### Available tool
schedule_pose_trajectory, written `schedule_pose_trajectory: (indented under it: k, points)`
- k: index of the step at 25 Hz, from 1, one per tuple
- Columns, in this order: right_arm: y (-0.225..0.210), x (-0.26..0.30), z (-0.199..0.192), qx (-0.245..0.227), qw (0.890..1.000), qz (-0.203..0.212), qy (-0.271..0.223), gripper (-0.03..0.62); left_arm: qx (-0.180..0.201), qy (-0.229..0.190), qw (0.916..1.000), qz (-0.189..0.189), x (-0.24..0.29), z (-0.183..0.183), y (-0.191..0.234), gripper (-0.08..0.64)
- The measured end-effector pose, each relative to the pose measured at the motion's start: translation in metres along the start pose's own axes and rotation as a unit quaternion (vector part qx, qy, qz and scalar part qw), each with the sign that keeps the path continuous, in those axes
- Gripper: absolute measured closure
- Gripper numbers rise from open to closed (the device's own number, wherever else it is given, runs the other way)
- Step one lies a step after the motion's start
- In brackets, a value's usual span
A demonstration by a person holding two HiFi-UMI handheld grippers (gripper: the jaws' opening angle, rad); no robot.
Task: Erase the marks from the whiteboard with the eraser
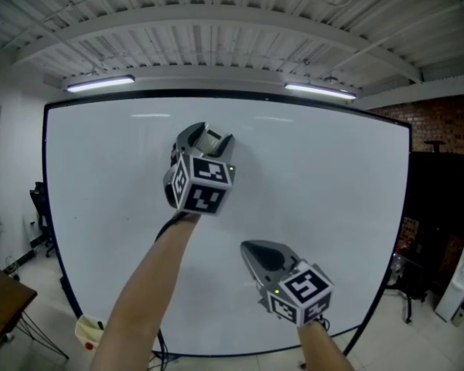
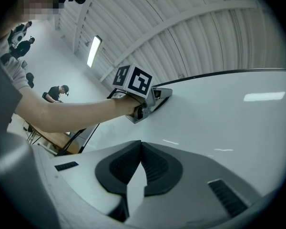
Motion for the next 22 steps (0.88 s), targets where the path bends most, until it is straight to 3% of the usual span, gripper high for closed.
schedule_pose_trajectory:
  k: [12, 22]
  points:
    - [0.034, 0.058, 0.007, 0.007, 0.999, 0.048, -0.015, 0.595, -0.022, 0.016, 0.9989, 0.039, -0.021, -0.027, 0.087, 0.302]
    - [0.031, 0.052, 0.005, 0.007, 0.999, 0.038, -0.012, 0.596, -0.022, 0.026, 0.9984, 0.046, -0.021, -0.031, 0.087, 0.301]
Point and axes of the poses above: the fingertips, and each gripper's own axes: x forward along the fingers, y to its left, z out of its top, the point moved 9 cm from there along -x, backward along the fingers, and after that the axes turned 7 degrees about z, right-handed, at the moved point
